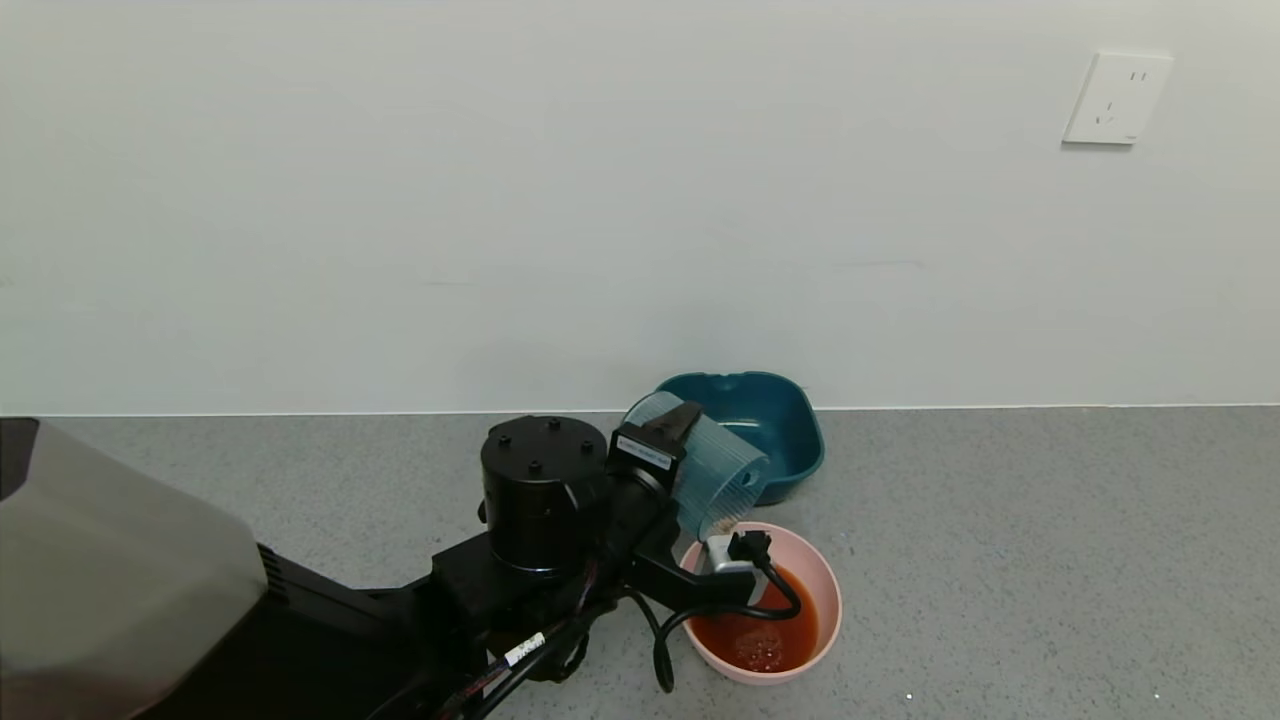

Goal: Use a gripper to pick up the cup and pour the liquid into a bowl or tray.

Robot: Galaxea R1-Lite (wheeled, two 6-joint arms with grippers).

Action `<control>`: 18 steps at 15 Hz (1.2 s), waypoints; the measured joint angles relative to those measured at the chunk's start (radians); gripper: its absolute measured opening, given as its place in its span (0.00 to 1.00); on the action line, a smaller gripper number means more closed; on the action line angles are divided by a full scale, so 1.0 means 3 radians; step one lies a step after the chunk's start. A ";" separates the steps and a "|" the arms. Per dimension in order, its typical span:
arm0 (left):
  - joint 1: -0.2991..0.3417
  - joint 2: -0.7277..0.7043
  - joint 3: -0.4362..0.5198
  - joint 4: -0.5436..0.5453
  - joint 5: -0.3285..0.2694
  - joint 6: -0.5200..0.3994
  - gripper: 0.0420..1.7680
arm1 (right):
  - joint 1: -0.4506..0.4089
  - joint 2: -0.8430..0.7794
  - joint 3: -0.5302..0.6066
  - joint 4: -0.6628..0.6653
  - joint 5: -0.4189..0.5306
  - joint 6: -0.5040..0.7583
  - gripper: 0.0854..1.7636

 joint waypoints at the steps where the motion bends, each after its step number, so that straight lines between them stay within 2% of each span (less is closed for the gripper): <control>1: 0.0001 0.0000 0.0002 0.0001 0.0003 -0.0016 0.71 | 0.0000 0.0000 0.0000 0.0001 0.0001 -0.0001 0.97; 7: 0.0005 -0.0009 0.0019 0.0061 0.0069 -0.0675 0.71 | 0.0000 0.0000 0.0000 0.0001 0.0001 -0.0001 0.97; 11: 0.0009 -0.0074 0.0199 0.0109 0.0072 -0.1287 0.71 | 0.0000 0.0000 0.0000 0.0001 0.0000 -0.0001 0.97; 14: 0.0016 -0.0194 0.0240 0.0477 0.0074 -0.1808 0.71 | 0.0000 0.0000 0.0000 0.0001 0.0001 0.0000 0.97; 18: 0.0077 -0.0439 0.0130 0.1234 0.0058 -0.2452 0.71 | 0.0000 0.0000 0.0000 0.0000 0.0001 -0.0001 0.97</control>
